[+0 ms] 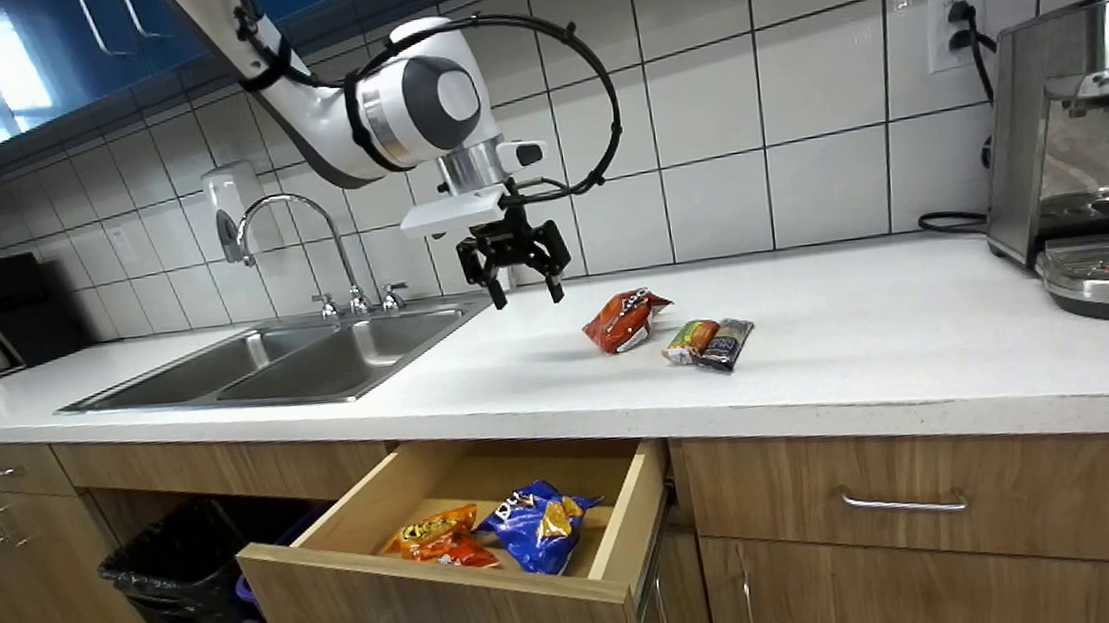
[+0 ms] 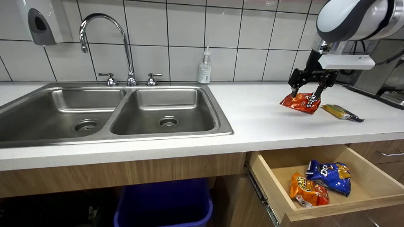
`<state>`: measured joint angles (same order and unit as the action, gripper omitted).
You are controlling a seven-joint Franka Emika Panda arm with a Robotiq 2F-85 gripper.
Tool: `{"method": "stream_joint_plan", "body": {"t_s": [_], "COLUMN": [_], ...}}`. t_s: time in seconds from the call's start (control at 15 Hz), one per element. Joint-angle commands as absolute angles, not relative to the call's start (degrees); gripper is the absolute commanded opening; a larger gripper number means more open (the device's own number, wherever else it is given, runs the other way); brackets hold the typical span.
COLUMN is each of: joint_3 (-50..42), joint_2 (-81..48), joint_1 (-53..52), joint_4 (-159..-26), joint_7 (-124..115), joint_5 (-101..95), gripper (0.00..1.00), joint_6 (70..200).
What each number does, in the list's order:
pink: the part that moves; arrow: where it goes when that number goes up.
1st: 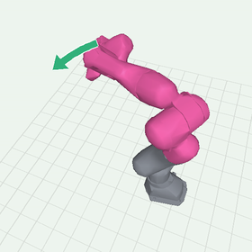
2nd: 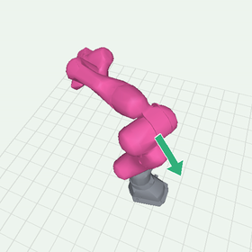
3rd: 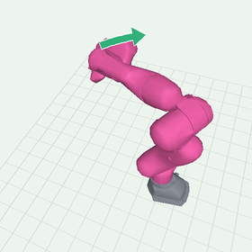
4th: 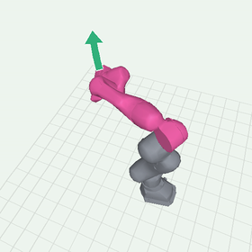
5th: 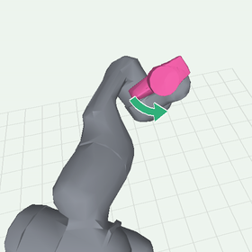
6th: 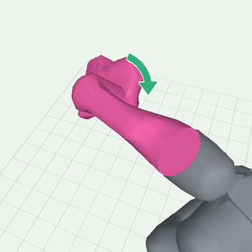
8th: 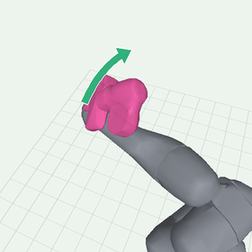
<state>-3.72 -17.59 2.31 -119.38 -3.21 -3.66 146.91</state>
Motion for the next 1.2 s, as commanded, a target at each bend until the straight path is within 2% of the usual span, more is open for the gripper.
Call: {"method": "stream_joint_plan", "body": {"t_s": [0.0,1.13], "joint_3": [-3.5,-4.8], "joint_2": [-21.4,-38.7], "joint_1": [3.9,10.5], "joint_4": [-112.5,-84.8], "joint_7": [-0.1,2.5], "joint_5": [-2.1,-0.4], "gripper": [1.00,1.00], "joint_6": [143.3,134.5]}}
